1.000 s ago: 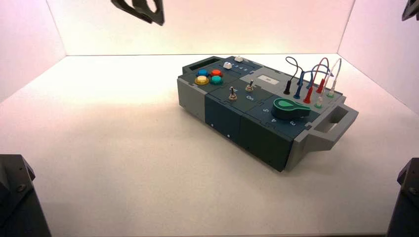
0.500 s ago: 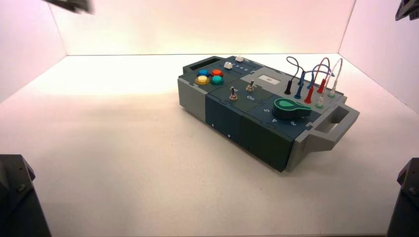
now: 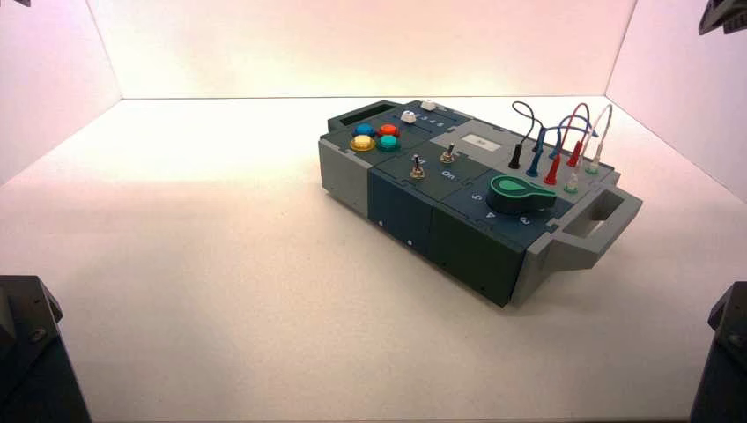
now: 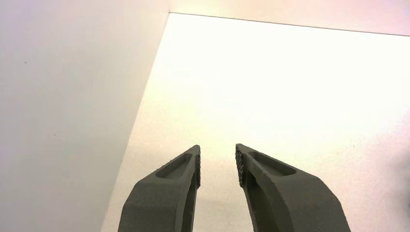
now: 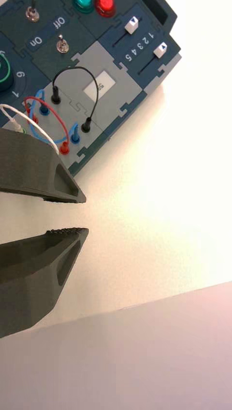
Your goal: Move the left gripper to the left.
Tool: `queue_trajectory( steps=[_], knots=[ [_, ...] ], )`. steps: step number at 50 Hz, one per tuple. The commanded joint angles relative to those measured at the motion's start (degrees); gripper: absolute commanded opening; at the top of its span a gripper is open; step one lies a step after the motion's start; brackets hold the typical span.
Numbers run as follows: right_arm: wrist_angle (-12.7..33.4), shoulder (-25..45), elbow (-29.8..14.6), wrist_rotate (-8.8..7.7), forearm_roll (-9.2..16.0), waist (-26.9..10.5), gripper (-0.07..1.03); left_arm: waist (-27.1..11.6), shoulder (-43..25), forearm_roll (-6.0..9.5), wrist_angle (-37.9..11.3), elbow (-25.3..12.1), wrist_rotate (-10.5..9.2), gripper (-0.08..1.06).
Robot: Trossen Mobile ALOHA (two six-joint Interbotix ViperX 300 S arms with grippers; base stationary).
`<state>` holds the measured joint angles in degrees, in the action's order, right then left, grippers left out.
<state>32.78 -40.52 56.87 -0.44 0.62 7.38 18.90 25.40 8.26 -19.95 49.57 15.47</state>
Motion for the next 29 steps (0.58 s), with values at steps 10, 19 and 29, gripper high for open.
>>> queue_trajectory(
  steps=[10, 19, 29],
  knots=[
    [-0.8, 0.1, -1.8, -0.18, -0.2, -0.4, 0.30, -1.8, 0.2, 0.18, 1.9, -0.5, 0.09, 0.41],
    [-0.5, -0.4, -1.8, -0.09, -0.2, -0.4, 0.31, -2.8, -0.2, 0.18, 1.8, -0.1, 0.09, 0.41],
    [-0.5, -1.8, -1.7, -0.09, 0.1, -1.1, 0.31, -2.9, 0.7, 0.00, 2.0, 0.4, 0.18, 0.41]
  ],
)
